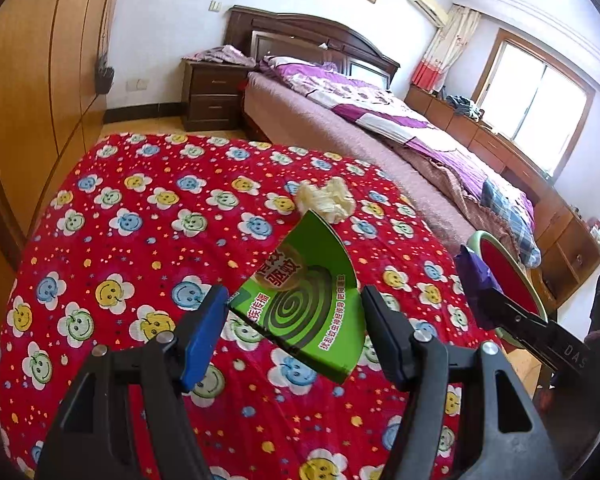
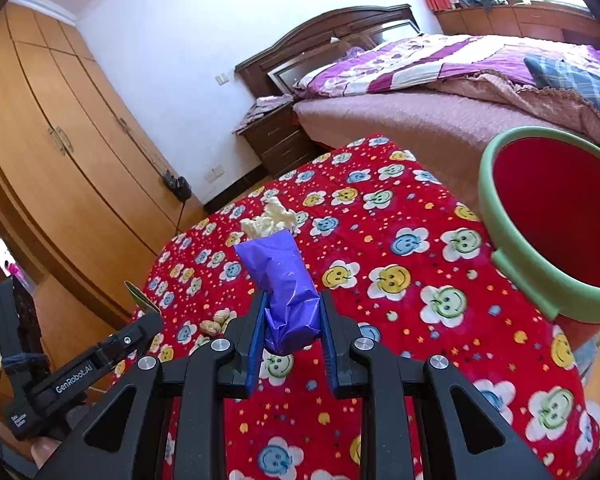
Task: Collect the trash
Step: 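Lift the green box and purple bag toward the red bucket with both tools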
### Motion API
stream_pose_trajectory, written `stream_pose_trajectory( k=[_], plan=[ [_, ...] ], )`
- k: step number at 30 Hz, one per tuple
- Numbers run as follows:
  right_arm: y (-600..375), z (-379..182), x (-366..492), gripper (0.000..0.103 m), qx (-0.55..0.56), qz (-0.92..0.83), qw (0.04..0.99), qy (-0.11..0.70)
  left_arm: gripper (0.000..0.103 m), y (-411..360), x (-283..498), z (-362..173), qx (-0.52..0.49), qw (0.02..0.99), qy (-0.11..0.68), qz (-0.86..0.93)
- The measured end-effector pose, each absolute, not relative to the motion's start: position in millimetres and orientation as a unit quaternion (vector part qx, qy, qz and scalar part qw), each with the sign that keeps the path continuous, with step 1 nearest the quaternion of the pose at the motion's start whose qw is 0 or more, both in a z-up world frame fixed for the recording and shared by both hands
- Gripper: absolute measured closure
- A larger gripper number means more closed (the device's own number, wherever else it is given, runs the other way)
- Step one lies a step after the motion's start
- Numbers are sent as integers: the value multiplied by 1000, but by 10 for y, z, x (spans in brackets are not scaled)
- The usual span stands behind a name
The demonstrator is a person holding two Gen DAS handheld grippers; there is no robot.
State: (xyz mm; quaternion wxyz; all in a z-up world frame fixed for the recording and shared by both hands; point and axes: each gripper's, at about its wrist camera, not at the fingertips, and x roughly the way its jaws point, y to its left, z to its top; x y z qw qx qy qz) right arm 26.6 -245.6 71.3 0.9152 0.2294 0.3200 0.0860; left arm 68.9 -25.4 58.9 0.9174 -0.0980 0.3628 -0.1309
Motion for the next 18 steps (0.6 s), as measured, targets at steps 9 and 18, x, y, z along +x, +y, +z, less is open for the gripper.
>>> stream_pose_trajectory(
  k=[9,18],
  plan=[
    [-2789,987,-131,78,241,54,932,264,35,-420,447,811,-87,927,336,-138],
    [-3041,1087,-406,78,243,32,941,235,35,-658,260,963,-62,934,321,-147]
  ],
)
